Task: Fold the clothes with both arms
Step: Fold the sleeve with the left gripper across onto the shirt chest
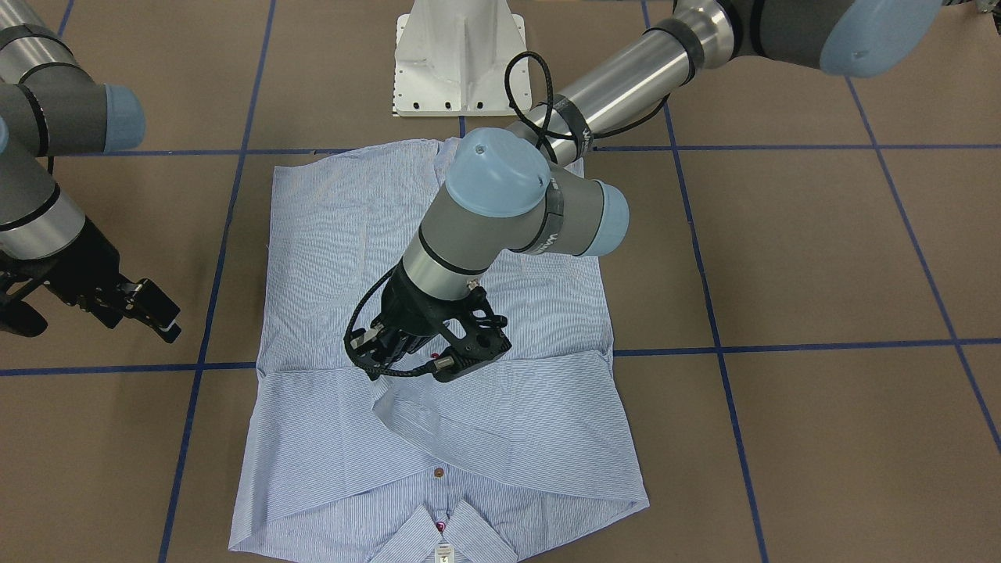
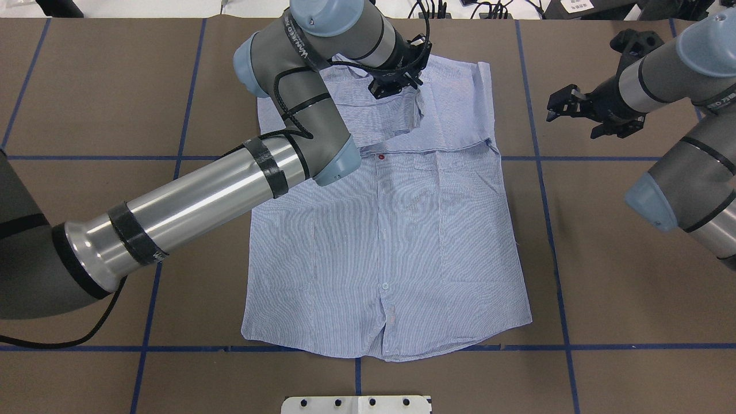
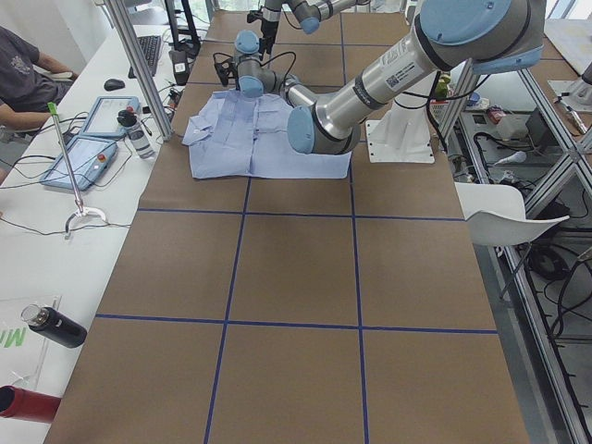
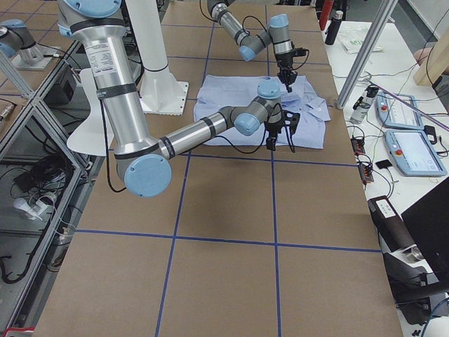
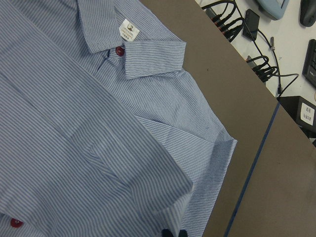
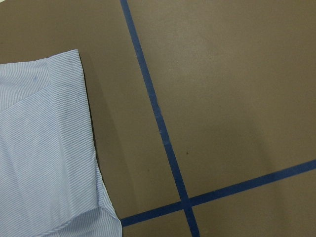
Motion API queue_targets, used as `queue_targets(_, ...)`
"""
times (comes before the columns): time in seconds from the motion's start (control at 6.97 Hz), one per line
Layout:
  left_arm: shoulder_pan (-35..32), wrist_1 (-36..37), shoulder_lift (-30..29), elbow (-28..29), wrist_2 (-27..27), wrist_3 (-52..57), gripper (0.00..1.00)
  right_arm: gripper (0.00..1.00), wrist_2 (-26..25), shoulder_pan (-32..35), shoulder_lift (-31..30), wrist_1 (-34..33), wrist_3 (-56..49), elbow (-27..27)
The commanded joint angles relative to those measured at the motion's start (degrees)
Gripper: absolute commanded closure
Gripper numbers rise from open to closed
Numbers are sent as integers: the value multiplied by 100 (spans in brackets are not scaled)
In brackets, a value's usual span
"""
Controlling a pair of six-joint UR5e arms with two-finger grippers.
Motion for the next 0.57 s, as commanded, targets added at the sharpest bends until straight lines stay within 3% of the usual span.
queue_targets(0.0,100,-57,-77,4,48,2,39,0,-6,-2,-6,0,9,13)
queue_targets(0.14,109,-83,-86,4,48,2,19,0,-6,-2,-15,0,61,39)
queue_targets(0.43,57,-101,-43,-118,14,54,12,0,-6,-220,-32,0,358,301)
